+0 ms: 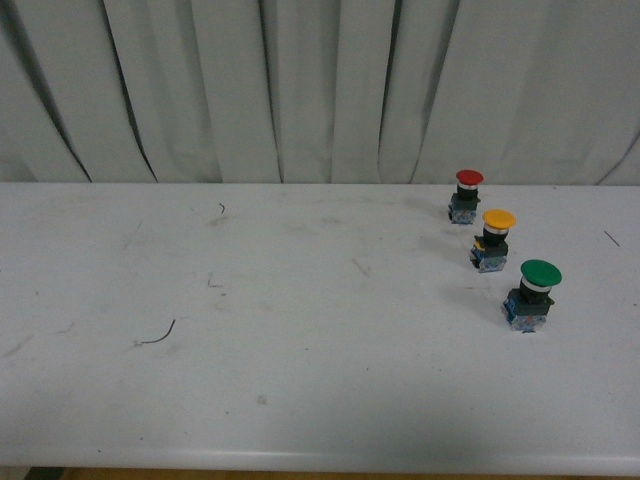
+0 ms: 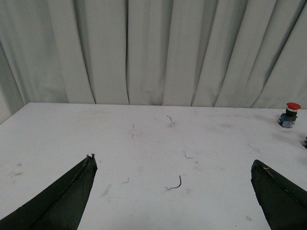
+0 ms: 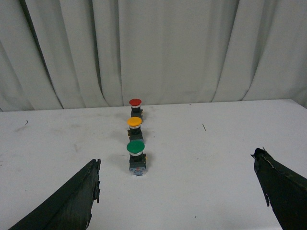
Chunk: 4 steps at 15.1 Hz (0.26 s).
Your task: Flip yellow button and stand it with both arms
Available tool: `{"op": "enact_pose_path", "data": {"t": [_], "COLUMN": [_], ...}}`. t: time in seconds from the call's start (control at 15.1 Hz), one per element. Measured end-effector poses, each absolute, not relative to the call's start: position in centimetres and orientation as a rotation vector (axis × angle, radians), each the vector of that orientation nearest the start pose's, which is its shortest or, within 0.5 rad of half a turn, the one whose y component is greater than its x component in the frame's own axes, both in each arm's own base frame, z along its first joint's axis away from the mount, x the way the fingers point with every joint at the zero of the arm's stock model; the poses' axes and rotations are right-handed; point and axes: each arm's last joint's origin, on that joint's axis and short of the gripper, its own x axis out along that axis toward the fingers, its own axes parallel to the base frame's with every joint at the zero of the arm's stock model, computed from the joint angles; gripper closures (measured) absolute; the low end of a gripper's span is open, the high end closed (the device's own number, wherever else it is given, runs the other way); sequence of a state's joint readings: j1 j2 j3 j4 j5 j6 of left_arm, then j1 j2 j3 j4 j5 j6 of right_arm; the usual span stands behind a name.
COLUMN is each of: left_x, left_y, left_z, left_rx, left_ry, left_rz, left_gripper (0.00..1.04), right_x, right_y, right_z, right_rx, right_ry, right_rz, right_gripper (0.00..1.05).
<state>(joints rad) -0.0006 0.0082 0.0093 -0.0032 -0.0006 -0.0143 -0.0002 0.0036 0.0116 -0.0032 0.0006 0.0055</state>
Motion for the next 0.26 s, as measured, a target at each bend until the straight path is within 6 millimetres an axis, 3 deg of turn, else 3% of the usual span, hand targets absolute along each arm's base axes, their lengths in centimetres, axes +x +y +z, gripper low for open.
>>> {"op": "enact_pose_path", "data": {"t": [0.26], "left_x": [9.76], "left_y": [0.00], "left_z": [16.57], "left_rx": [-0.014], "left_ry": [0.002], "left_rz": [0.000], "left_gripper": [0.07], "right_x": [9.72], "right_y": [0.00], "right_z": [16.69], "right_rx": [0.006], "right_ry": [-0.005], "right_rz": [-0.001], "right_gripper": [0.06]}}
